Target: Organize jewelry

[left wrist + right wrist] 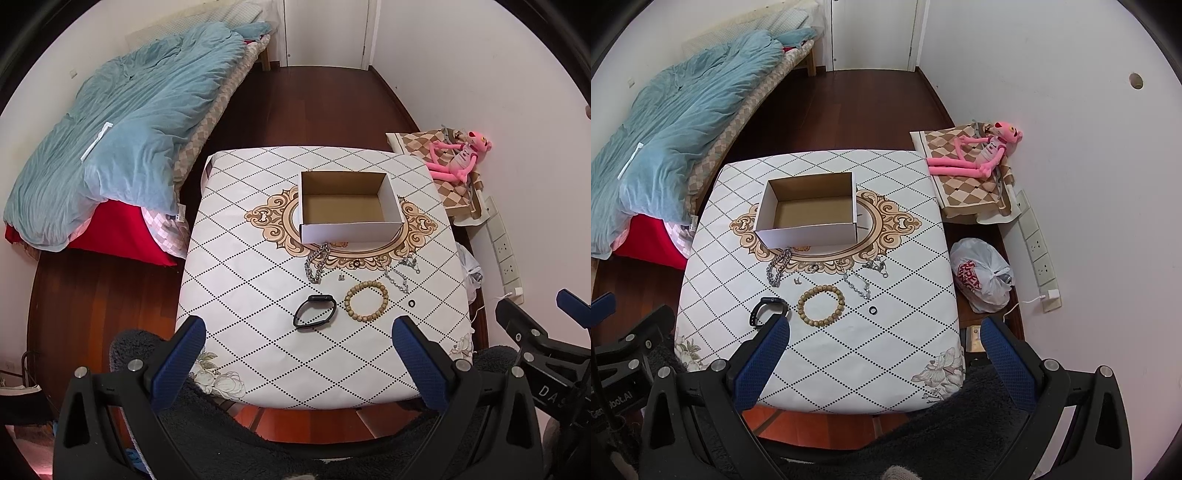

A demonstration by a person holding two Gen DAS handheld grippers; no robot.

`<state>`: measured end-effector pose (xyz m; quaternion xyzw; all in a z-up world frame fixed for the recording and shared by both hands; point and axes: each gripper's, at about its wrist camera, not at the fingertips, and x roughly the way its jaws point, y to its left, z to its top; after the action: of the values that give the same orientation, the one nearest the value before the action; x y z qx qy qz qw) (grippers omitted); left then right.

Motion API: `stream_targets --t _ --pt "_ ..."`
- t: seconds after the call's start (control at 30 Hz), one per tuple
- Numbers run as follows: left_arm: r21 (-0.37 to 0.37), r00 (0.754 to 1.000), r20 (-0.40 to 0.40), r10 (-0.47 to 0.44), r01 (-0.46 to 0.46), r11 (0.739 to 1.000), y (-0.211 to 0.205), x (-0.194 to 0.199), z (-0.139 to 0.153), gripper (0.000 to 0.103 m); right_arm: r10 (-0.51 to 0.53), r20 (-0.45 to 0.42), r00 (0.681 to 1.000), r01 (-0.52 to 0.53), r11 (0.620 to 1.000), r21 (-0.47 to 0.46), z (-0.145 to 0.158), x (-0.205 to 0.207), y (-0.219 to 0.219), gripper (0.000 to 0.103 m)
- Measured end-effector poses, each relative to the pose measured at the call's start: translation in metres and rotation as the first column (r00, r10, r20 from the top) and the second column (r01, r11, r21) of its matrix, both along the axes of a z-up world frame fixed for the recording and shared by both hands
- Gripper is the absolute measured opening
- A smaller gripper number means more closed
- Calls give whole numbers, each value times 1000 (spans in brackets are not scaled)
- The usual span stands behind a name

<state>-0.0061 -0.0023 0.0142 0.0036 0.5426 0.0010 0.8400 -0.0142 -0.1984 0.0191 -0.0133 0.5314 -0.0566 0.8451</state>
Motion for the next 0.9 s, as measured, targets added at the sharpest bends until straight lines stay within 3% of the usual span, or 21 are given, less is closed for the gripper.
stream_targets --t 0.9 --pt "-8 1000 6 -8 8 1000 -1 -4 1 103 -13 20 1000 13 1000 -2 8 -3 -4 103"
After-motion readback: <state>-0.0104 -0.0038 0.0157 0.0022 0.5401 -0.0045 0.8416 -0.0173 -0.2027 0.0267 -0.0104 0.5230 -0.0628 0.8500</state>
